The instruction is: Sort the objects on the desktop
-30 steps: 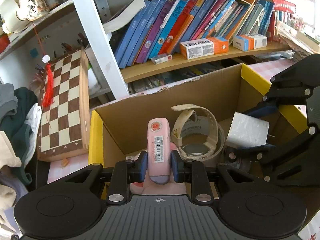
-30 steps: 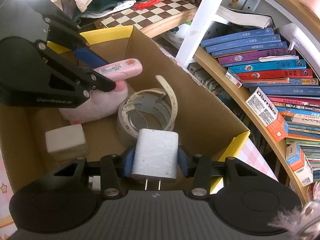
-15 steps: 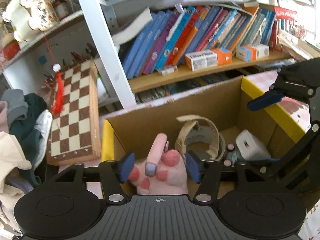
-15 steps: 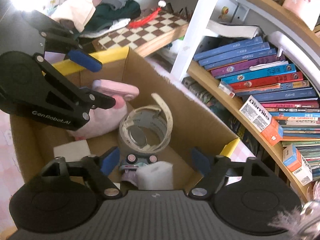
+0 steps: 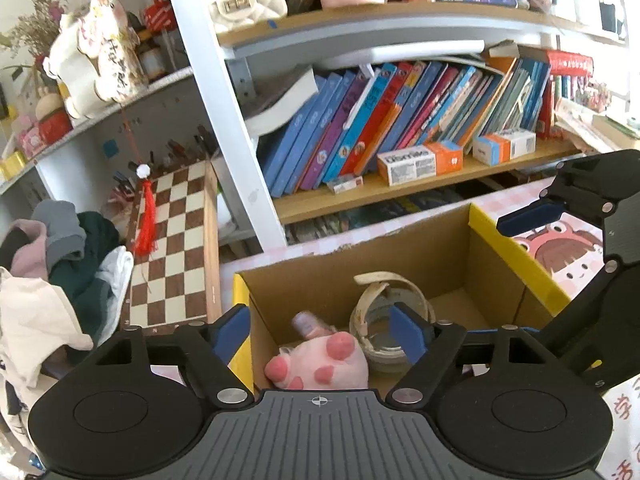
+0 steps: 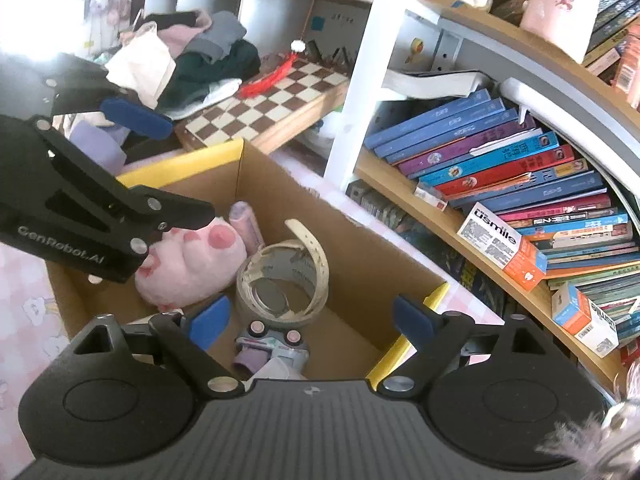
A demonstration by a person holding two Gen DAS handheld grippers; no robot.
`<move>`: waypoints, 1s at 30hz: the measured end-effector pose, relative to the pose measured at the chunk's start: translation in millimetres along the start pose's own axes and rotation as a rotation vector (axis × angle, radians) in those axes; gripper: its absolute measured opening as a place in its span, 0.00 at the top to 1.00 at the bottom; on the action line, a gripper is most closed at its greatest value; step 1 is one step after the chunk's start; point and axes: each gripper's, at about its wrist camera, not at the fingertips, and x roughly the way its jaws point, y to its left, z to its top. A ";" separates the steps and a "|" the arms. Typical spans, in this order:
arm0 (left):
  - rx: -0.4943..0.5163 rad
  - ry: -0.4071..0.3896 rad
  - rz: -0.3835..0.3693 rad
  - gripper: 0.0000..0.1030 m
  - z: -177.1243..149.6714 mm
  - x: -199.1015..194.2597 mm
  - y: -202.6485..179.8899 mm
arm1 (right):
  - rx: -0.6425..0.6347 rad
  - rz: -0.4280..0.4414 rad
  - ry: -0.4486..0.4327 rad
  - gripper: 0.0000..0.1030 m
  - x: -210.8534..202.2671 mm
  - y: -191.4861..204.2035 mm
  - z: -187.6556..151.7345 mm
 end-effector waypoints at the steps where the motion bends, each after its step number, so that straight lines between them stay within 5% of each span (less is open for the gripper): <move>1: -0.001 -0.005 0.002 0.23 -0.1 -3.8 -0.5 | 0.005 0.000 -0.006 0.12 -2.5 0.1 0.0; 15: -0.066 -0.061 0.038 0.18 -15.3 -56.7 5.4 | 0.154 -0.026 -0.101 0.09 -36.7 4.8 -1.6; 30: -0.190 -0.123 0.047 0.08 -47.3 -100.3 8.9 | 0.309 -0.219 -0.199 0.01 -101.6 22.6 -31.7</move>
